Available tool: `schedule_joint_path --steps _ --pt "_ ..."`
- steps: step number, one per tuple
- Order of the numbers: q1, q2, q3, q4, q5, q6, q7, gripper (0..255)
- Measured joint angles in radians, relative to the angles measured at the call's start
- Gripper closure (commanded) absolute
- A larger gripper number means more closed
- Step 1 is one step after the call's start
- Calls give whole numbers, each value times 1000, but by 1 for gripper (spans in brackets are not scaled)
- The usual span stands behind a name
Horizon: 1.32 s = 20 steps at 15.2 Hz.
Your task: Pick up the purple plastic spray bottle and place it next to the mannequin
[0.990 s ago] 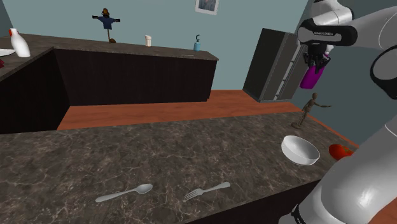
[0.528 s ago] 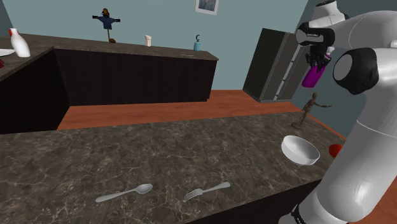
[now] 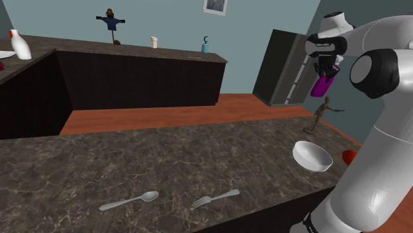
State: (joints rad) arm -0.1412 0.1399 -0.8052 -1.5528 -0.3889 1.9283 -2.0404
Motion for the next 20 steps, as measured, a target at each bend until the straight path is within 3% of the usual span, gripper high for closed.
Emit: schedule_joint_path --steps 20 --pt "4 1 -4 -258 -53 236 117 255"
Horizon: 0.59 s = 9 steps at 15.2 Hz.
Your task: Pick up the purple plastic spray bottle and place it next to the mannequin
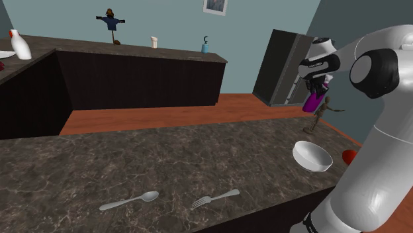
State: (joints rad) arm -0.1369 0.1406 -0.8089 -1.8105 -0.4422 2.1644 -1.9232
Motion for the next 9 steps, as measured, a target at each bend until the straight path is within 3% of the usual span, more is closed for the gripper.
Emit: schedule_joint_path --steps 9 --pt "-14 43 0 -77 5 108 33 255"
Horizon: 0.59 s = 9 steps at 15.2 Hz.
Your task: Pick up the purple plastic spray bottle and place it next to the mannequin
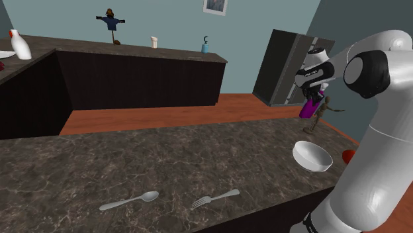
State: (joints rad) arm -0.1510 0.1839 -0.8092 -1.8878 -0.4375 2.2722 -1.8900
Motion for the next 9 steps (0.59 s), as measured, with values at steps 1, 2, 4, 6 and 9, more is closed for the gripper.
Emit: schedule_joint_path --steps 1,2,4,6,9 --pt "0 4 0 -9 -1 11 7 255" --pt "-1 10 1 -17 0 23 11 255" --pt "-5 22 2 -32 2 47 17 255" --pt "-9 34 3 -45 5 69 24 255" --pt "-13 55 5 -71 6 109 39 255"
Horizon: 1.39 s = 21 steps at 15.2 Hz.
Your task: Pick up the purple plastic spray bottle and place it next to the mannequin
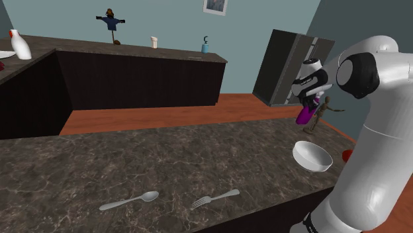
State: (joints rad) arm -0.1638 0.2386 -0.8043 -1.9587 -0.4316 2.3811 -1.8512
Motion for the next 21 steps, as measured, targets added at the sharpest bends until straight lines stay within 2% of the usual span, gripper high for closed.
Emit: schedule_joint_path --steps 21 --pt "-65 185 45 -84 55 236 54 255"
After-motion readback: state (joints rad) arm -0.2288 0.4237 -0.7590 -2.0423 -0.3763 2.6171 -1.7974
